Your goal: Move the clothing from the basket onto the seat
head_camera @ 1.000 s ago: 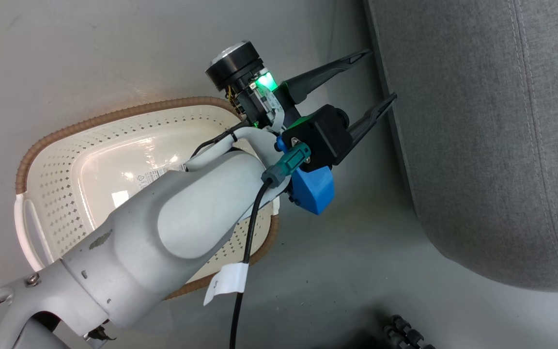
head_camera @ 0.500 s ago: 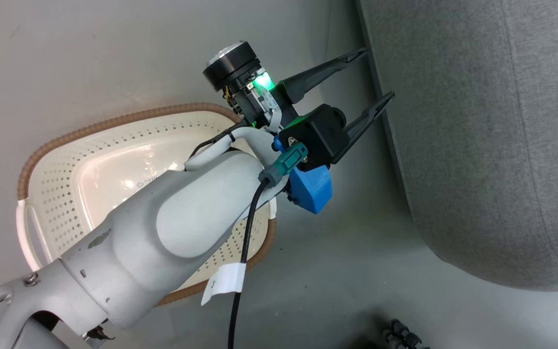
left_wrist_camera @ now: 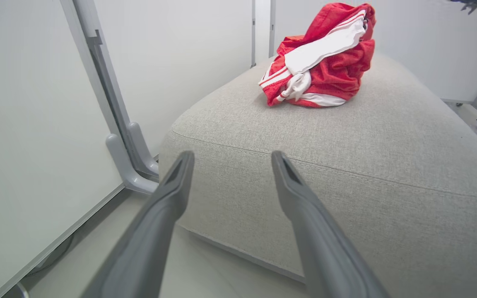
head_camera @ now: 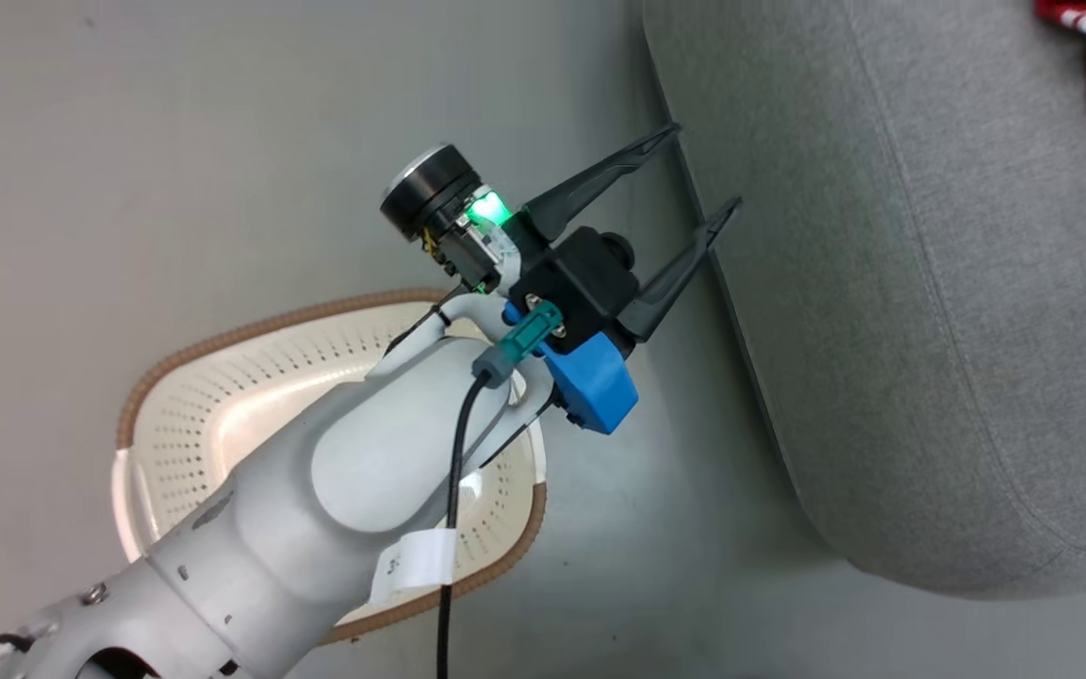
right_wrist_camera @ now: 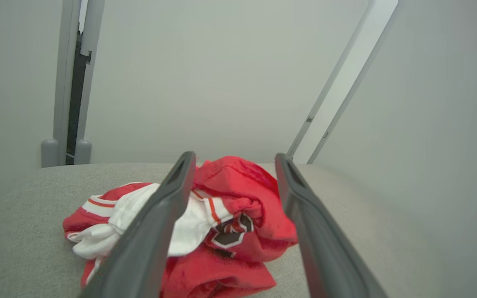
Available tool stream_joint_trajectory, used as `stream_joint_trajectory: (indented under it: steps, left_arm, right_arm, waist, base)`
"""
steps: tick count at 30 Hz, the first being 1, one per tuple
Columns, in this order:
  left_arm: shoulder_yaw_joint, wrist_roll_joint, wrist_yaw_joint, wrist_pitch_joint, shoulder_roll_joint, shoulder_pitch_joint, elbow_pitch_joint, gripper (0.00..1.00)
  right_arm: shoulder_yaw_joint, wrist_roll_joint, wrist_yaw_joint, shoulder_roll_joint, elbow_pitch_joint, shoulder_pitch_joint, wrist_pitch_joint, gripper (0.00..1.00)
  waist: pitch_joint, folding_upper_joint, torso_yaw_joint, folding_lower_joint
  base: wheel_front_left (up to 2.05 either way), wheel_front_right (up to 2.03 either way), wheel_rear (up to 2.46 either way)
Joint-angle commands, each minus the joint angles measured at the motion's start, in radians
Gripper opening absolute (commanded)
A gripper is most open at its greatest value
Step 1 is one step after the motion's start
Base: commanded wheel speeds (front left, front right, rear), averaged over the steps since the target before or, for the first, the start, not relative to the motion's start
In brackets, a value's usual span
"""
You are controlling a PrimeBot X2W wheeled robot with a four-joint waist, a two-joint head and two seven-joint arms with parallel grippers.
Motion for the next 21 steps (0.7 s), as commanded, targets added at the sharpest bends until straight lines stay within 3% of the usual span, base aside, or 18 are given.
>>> stream_joint_trajectory:
  steps: [1,11,21]
  left_arm:
    - [0.032,-0.003,0.018,-0.007,0.0,0.025,-0.018,1.0]
    - [0.233,0.028,0.079,-0.007,0.036,0.188,-0.134,1.0]
    - [0.46,0.082,0.085,-0.007,0.032,0.386,-0.191,1.0]
  right_arm:
    - [0.03,0.006,0.0,0.014,-0.035,0.039,-0.004,1.0]
    - [0.232,-0.021,0.0,0.089,-0.154,0.081,-0.004,1.0]
    - [0.48,-0.004,0.0,0.16,-0.13,0.11,-0.004,1.0]
  waist:
    - [-0.078,0.0,0.027,0.0]
    - [-0.216,0.0,0.096,0.0]
    - [-0.351,0.0,0.199,0.0]
  base:
    - [0.0,0.0,0.0]
    - [0.0,0.0,0.0]
    - [0.0,0.0,0.0]
